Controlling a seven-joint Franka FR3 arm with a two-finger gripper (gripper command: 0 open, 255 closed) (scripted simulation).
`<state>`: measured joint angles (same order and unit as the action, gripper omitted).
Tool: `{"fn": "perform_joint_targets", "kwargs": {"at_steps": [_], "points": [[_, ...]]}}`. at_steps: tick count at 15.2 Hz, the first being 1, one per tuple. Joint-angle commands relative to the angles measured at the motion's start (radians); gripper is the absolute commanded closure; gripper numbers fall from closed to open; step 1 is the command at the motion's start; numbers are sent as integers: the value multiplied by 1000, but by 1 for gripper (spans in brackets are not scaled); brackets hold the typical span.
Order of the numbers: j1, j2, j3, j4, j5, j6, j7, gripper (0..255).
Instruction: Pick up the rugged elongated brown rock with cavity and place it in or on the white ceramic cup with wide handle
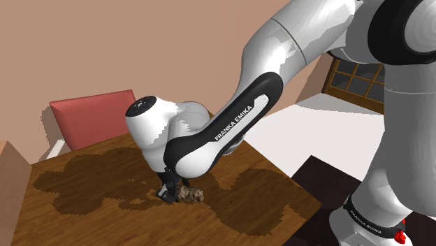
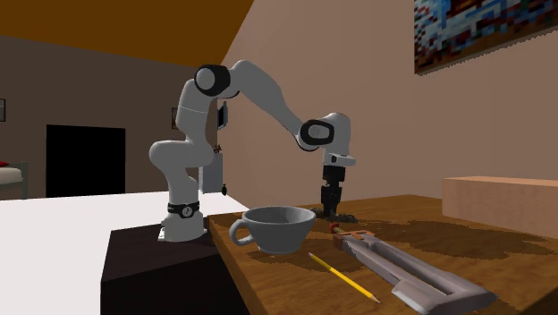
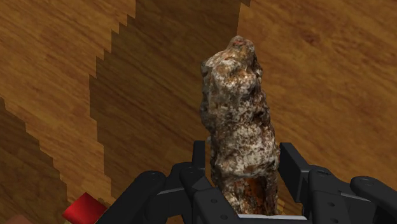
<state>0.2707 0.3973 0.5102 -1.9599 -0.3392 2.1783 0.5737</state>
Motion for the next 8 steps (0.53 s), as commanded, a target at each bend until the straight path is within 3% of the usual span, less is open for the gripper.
{"fn": "perform_joint_targets", "kwargs": {"at_steps": [1,8], "points": [[0,0,0,0,0,0,0,255],[-14,-58,20,22,42,-71,-31,255]]}}
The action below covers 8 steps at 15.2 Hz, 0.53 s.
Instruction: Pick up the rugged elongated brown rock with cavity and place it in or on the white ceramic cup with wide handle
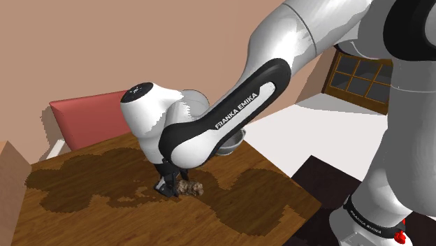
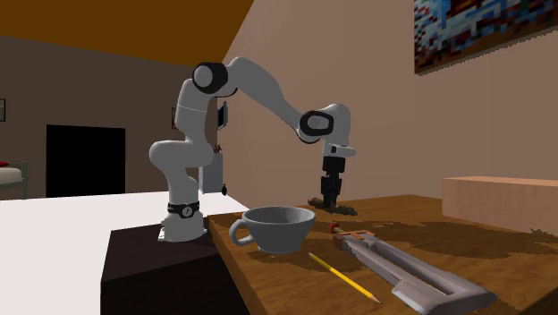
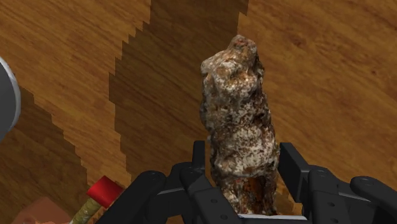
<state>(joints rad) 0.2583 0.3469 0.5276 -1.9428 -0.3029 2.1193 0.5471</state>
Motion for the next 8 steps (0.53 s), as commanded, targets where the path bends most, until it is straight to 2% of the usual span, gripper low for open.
{"fn": "perform_joint_targets", "kwargs": {"at_steps": [1,8], "points": [[-4,-15,5,9,12,-22,-9,255],[-13,-65,19,45,48,-98,-37,255]]}}
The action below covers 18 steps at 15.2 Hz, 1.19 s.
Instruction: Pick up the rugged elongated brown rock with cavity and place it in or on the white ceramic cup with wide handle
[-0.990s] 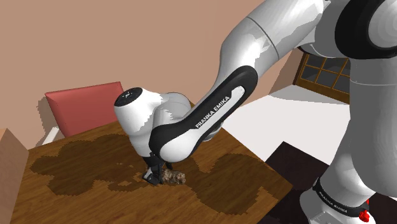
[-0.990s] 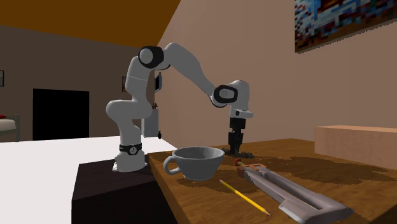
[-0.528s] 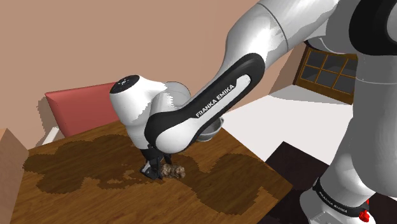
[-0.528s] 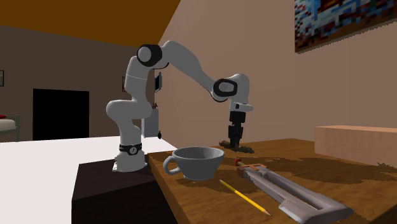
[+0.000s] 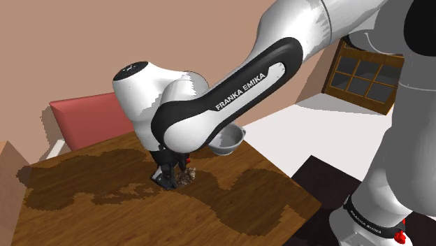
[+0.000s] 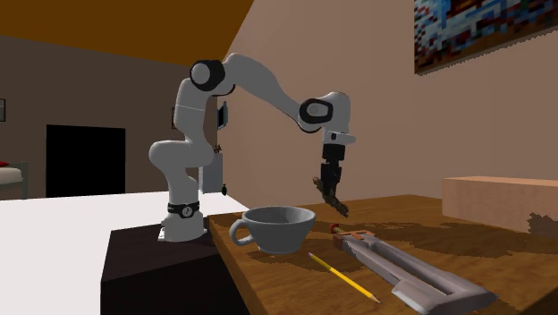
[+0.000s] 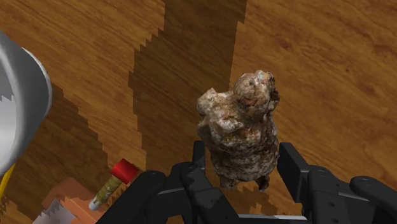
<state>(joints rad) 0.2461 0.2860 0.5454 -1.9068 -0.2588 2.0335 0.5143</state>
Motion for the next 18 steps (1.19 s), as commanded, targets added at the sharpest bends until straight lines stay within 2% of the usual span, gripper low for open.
{"fn": "perform_joint_targets", "kwargs": {"at_steps": [1,14,18], "points": [[-2,-11,3,15,9,-23,-8,255],[-11,-74,16,109,55,-168,-48,255],[-82,-157,-14,16,92,-133,-153,255]]}}
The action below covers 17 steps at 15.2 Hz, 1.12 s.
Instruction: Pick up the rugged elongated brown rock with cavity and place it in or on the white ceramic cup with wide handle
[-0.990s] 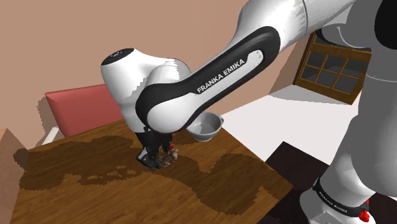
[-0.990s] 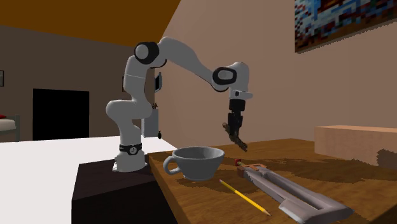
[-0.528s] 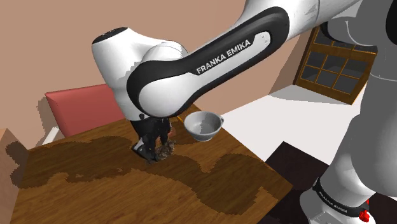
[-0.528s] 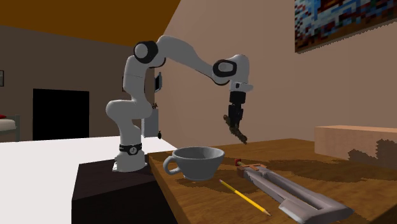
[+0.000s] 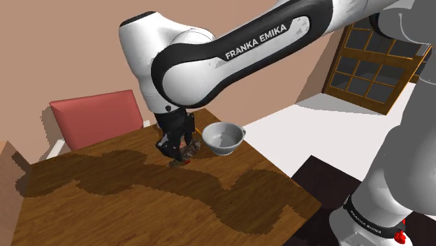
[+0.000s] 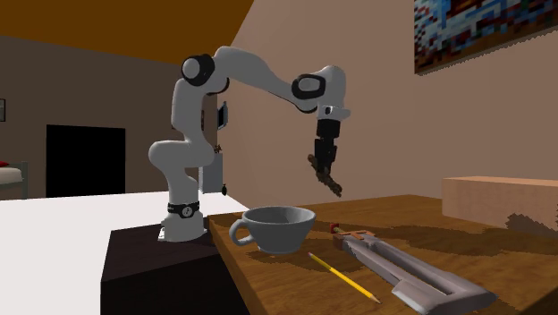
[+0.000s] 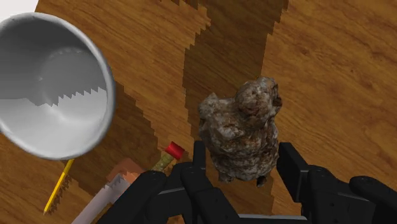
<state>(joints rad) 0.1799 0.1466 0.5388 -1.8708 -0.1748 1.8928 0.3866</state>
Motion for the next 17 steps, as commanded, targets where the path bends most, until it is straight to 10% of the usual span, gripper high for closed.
{"fn": "perform_joint_targets", "kwargs": {"at_steps": [1,17], "points": [[-31,-35,-17,-40,15,15,-52,255],[-239,-178,-207,-196,50,91,-457,255]]}}
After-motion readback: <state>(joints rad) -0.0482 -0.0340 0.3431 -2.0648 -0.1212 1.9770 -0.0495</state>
